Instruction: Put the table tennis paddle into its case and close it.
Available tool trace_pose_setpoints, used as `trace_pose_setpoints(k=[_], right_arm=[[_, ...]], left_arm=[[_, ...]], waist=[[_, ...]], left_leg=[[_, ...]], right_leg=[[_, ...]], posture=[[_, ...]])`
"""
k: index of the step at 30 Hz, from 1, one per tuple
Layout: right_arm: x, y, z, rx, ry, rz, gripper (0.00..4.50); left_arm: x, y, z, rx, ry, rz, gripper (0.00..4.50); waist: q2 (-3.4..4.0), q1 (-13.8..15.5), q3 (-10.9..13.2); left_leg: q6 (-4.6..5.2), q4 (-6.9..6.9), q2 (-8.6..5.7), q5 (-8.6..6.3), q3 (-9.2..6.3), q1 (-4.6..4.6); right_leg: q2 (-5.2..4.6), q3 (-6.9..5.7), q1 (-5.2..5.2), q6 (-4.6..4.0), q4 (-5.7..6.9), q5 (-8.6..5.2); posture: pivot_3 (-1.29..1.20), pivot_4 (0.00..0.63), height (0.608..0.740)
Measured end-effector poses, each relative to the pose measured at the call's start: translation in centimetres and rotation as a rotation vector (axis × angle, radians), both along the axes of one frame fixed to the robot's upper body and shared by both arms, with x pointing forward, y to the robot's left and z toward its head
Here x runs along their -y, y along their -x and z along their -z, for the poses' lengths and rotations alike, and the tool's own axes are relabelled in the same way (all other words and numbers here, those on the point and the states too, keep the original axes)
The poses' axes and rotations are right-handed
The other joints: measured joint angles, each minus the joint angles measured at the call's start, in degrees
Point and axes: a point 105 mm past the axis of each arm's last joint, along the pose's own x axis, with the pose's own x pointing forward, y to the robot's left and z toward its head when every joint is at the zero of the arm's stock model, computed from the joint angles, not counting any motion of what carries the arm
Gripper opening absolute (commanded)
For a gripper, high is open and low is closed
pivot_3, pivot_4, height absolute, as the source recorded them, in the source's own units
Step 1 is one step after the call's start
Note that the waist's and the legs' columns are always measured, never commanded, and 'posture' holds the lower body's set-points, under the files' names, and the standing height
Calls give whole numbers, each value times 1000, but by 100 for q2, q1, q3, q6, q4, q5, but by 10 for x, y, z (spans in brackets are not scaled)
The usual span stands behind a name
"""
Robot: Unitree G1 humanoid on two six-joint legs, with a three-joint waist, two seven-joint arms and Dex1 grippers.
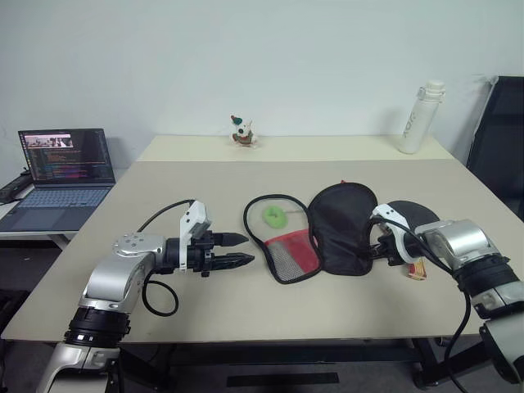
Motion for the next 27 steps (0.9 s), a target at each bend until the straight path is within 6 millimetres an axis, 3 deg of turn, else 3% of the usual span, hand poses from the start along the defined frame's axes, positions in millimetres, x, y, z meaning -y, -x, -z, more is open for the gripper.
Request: trace_pose_setpoints(k=[10, 14, 19, 27], right_arm=[[6, -4, 2, 20, 26, 24, 3235], [23, -8, -17, 96, 11, 104, 4485], [57, -4, -36, 228, 6, 279, 4485], [84, 16, -8, 288, 26, 637, 4485]], left_arm=[[8, 0, 2, -1, -3, 24, 2843], [13, 1, 1, 13, -4, 54, 2843], [23, 1, -6, 44, -2, 92, 2843], [46, 1, -28, 124, 19, 182, 2843]], waist=[[0, 13, 0], [2, 23, 2], [1, 39, 1], [2, 23, 0]], left_leg=[[-1, 1, -2, 1, -1, 0], [-2, 1, -3, 1, 0, 0], [-2, -1, -4, 1, -4, -4], [-5, 11, -4, 3, -2, -2]], right_leg=[[-1, 1, 0, -2, 5, 2], [-2, 1, 0, -2, 4, 2], [-2, -2, 0, -3, 4, 2], [-2, 3, -1, 2, 18, -1]], posture=[[0, 150, 740], [0, 150, 740], [0, 150, 740], [0, 150, 740]])
